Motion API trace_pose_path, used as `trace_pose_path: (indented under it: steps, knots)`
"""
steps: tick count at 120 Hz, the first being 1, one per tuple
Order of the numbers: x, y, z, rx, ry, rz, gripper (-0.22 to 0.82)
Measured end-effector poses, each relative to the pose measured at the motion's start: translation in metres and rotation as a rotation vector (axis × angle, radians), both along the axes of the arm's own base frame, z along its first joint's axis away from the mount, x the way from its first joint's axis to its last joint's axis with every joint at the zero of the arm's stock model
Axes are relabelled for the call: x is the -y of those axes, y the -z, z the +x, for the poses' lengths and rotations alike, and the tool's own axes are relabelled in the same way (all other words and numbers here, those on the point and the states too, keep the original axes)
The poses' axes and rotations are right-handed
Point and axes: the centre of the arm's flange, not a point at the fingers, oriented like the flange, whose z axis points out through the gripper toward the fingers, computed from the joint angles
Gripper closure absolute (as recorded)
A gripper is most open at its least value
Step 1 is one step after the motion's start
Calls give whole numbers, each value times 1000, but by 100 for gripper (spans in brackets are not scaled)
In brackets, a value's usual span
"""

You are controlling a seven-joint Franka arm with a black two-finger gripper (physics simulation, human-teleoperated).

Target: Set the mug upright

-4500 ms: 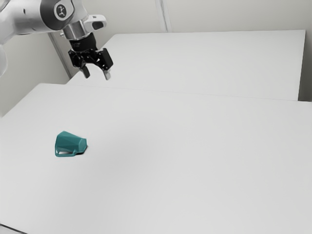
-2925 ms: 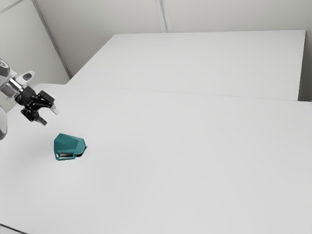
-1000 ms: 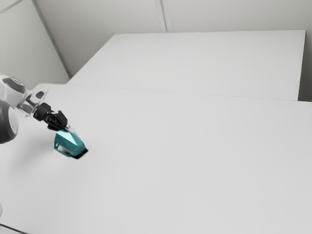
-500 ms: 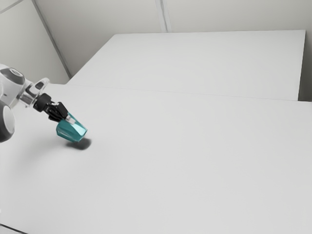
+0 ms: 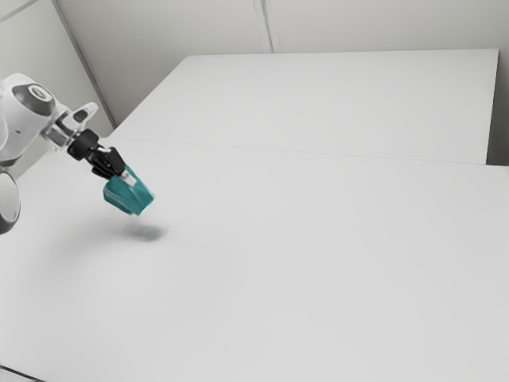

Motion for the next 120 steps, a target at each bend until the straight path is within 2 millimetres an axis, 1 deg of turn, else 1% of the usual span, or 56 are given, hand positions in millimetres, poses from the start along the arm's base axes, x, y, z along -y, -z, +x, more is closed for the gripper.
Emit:
trace_pose_path:
  steps: [12,29,47,64,79,91,100,106,112,120]
  knots:
    - [16,-13,-1,-13,17,37,78]
    - [43,-31,-3,-26,45,85,78]
    - [78,-48,0,-38,90,156,78]
    - [106,-55,-1,-60,115,217,78]
    - [126,-70,-2,-62,125,281,78]
    - [149,-80,-1,-57,150,342,78]
    - [167,-84,2,-50,169,386,78]
    - [176,-84,4,-49,174,411,78]
    - [180,-79,3,-52,171,428,78]
    - [180,-74,3,-54,160,458,78]
